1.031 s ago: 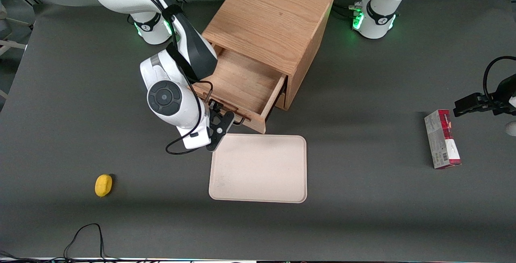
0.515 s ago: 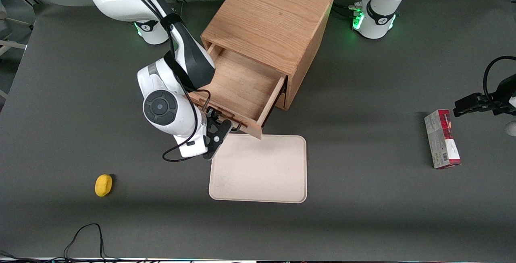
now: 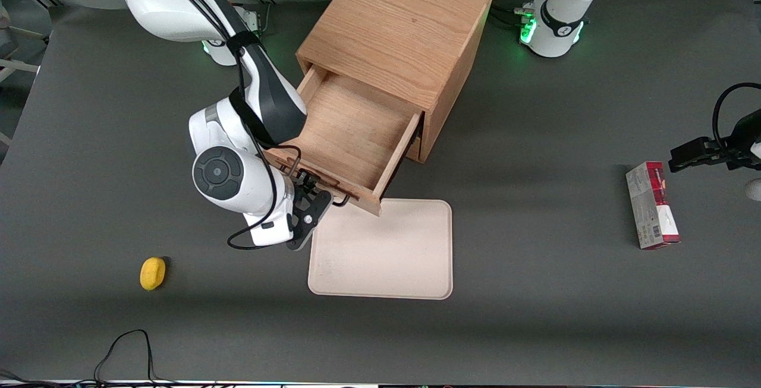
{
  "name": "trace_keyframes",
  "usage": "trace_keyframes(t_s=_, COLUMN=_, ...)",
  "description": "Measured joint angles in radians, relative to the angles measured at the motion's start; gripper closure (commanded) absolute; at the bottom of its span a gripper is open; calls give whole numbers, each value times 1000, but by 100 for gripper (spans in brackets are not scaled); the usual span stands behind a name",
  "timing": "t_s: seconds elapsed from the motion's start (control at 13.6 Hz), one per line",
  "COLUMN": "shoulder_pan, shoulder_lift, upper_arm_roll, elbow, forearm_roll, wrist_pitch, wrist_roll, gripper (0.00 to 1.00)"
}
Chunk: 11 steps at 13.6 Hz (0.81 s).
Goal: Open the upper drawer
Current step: 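Pull the upper drawer outward by its handle with the right gripper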
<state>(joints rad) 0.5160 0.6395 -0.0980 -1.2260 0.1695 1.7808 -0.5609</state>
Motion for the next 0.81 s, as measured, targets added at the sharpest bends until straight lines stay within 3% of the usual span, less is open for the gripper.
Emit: trace_keyframes(t_s=0.81, shoulder_pan=-39, shoulder_lift=37, upper_arm_roll=-1, elbow=52, forearm_roll=0, wrist_pitch=10, wrist_roll=0, gripper=0)
